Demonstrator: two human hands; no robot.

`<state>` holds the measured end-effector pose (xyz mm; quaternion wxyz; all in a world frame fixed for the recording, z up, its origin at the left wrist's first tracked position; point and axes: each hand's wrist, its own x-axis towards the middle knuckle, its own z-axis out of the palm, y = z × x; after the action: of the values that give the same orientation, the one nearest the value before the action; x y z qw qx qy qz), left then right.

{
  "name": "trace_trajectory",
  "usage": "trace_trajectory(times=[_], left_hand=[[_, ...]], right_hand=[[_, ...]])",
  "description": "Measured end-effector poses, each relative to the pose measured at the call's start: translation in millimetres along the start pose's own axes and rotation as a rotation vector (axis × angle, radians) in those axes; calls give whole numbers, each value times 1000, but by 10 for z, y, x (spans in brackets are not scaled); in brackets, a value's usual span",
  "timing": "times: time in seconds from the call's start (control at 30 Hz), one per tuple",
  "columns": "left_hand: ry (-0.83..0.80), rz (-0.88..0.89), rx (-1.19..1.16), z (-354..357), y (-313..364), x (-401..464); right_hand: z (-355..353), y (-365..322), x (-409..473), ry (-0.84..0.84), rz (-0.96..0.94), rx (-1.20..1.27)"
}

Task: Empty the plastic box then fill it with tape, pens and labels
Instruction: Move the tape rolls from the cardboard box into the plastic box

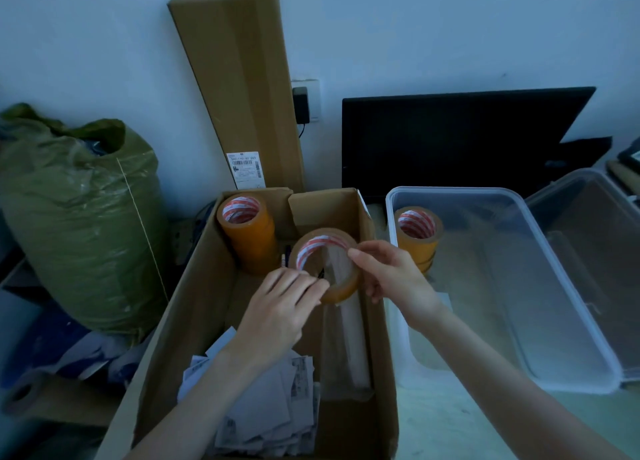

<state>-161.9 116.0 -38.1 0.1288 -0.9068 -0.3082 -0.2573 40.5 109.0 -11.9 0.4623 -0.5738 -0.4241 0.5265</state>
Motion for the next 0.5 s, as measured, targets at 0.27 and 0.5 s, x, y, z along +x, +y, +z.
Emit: trace_trajectory(times=[0.27,0.5], left_hand=[[16,-24,-144,190,84,236],[62,-340,-324,354,121,533]], right_hand=[[-243,48,53,149,-35,27],[-627,97,277,416,-57,120]])
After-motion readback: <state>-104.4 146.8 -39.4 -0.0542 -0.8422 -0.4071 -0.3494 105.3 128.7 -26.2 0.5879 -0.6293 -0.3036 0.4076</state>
